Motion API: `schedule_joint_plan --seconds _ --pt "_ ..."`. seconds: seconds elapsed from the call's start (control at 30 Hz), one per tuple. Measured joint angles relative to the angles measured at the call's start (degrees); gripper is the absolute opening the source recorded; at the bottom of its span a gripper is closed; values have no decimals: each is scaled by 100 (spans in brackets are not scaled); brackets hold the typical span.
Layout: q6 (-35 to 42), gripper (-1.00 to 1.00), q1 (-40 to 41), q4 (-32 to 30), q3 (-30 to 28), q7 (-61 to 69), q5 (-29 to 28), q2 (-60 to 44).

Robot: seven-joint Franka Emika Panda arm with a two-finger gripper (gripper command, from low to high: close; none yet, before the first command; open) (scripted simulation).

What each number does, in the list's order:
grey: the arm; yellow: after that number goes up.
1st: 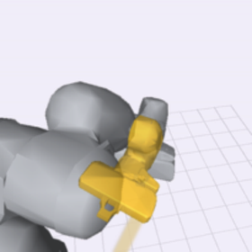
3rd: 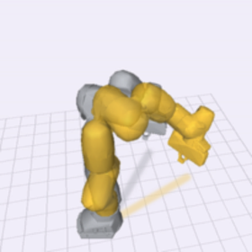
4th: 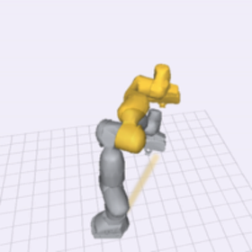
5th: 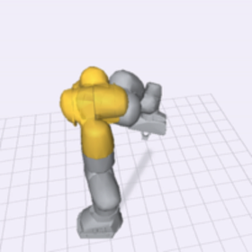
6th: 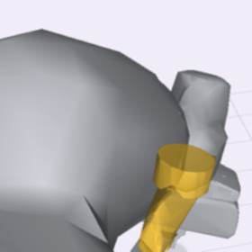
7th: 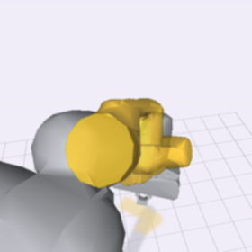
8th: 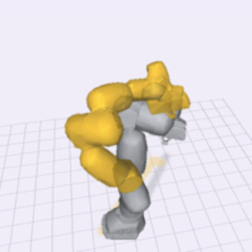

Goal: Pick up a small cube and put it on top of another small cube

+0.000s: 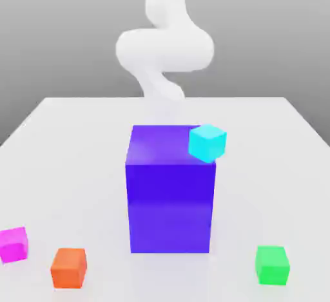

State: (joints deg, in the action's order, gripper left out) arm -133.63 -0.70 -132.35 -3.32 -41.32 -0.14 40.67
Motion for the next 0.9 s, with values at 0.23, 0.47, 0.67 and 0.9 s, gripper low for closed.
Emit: schedule_joint_plan --seconds 0.23,0.47,0.67,0.9 --pt "-534 0 -148 -164 -998 1418 138 -1445" --pt "-1052 0 -169 -324 -1925 3053 624 -2890" --pt "-1459 0 265 -448 -2329 4646 1313 -4205" --pt "-1954 0 1089 -600 -2259 6277 1794 -5678"
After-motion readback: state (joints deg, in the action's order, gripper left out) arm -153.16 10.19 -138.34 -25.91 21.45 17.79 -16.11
